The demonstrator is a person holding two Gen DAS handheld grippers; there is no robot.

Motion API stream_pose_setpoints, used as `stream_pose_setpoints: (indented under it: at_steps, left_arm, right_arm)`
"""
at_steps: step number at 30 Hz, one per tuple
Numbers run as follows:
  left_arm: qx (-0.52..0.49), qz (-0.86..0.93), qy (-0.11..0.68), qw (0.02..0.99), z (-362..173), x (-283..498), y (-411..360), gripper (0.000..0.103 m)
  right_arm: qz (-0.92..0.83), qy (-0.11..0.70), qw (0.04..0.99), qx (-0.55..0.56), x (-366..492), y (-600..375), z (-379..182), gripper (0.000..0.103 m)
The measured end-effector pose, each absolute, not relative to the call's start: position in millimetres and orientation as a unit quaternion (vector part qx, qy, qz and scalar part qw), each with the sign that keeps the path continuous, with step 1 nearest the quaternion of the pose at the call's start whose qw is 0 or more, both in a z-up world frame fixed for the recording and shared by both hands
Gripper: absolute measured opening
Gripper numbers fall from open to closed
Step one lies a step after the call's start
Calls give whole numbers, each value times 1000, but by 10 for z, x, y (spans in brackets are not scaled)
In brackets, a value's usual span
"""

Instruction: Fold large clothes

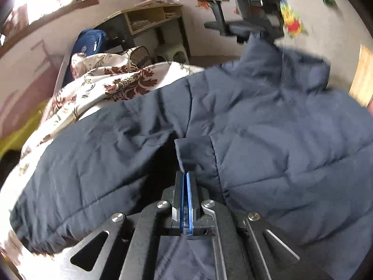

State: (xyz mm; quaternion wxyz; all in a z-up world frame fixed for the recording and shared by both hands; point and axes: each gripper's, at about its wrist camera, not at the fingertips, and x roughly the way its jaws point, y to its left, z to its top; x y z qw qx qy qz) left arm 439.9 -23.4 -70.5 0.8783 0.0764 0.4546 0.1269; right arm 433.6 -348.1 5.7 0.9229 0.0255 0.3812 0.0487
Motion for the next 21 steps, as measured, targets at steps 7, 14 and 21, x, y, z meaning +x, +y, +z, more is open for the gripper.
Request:
stream_pose_setpoints:
  at_steps: [7, 14, 21]
  left_arm:
    - [73, 146, 524, 836, -1204, 4530, -49, 1]
    - [-23, 110, 497, 860, -1018, 4383, 233, 5]
    - [-137, 114, 458, 871, -687, 4129, 532, 53]
  right_arm:
    - [46, 400, 915, -1, 4391, -3301, -388, 92]
    - [58, 371, 927, 7, 4257, -3359, -408, 99]
    - [53, 384, 922, 24, 4148, -3336, -296, 100]
